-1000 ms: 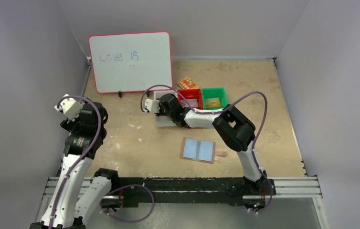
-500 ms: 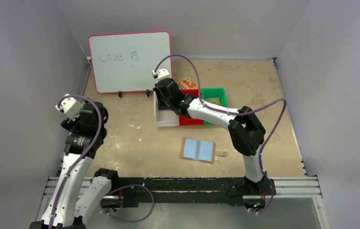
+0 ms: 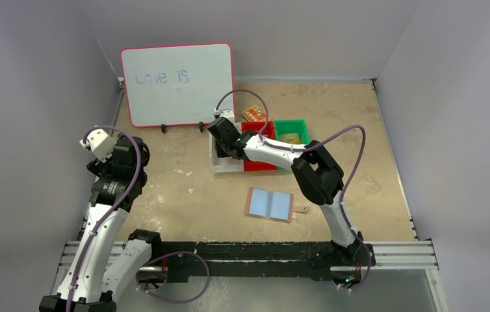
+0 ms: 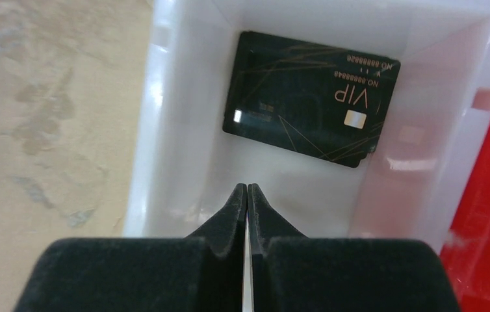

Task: Take the credit cards out of the card holder

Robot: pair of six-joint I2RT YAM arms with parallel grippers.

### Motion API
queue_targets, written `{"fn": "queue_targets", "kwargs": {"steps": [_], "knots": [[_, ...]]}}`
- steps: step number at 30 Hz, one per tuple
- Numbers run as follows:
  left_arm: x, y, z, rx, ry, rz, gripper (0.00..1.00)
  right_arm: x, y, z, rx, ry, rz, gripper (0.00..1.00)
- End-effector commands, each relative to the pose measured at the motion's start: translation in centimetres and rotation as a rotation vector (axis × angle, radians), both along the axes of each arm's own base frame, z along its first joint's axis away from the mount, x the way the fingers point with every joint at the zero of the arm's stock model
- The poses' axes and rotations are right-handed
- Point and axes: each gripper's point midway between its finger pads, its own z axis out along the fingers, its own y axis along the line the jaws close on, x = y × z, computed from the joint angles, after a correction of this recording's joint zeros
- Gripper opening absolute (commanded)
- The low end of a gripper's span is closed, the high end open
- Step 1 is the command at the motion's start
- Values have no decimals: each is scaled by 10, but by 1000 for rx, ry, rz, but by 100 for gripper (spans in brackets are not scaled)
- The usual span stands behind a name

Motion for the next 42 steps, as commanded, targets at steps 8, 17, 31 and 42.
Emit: {"fn": "queue_targets", "kwargs": {"steps": [8,17,31,42], "knots": [[2,1,3,7,-5,-5,78,6,-2,-14,-72,23,-28,1],[2,1,1,8,-1,-4,78,17,-6,-28,-147,4,-47,2],[3,1,0,9,8,-6,78,44,-35,-45,-281,-83,-159,5],[5,0,-2,8,17,-12,78,37,-17,-16,-180,-99,-78,7]]}}
